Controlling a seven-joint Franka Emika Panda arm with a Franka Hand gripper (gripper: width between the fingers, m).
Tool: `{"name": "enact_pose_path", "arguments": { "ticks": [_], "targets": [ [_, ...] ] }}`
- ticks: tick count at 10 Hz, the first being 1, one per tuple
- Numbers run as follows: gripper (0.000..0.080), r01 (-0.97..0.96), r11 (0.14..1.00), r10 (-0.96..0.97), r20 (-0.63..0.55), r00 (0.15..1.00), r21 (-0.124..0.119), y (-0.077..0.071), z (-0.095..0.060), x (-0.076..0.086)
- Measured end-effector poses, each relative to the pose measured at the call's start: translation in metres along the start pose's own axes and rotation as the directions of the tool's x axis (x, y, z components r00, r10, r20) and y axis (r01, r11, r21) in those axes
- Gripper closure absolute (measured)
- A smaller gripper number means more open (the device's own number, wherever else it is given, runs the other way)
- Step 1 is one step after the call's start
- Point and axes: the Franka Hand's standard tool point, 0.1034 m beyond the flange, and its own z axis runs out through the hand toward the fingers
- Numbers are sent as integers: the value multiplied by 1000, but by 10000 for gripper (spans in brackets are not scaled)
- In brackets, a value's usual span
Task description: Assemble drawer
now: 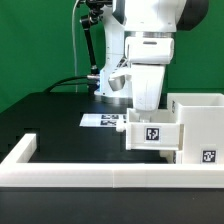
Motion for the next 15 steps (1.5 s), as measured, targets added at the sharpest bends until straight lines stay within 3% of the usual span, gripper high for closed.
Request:
{"name": "enact_pose_path", "arguments": {
  "ticks": [3, 7, 9, 12, 15],
  "targets": [
    [758, 9, 1000, -9, 8, 1000, 5, -3, 0, 9],
    [758, 18, 1000, -18, 16, 1000, 3, -4, 1, 8],
    [758, 17, 1000, -17, 22, 1000, 20, -6, 1, 5],
    [758, 14, 1000, -14, 22, 1000, 20, -6, 1, 3],
    [758, 161, 986, -161, 6, 987, -36, -2, 10, -11]
  ]
}}
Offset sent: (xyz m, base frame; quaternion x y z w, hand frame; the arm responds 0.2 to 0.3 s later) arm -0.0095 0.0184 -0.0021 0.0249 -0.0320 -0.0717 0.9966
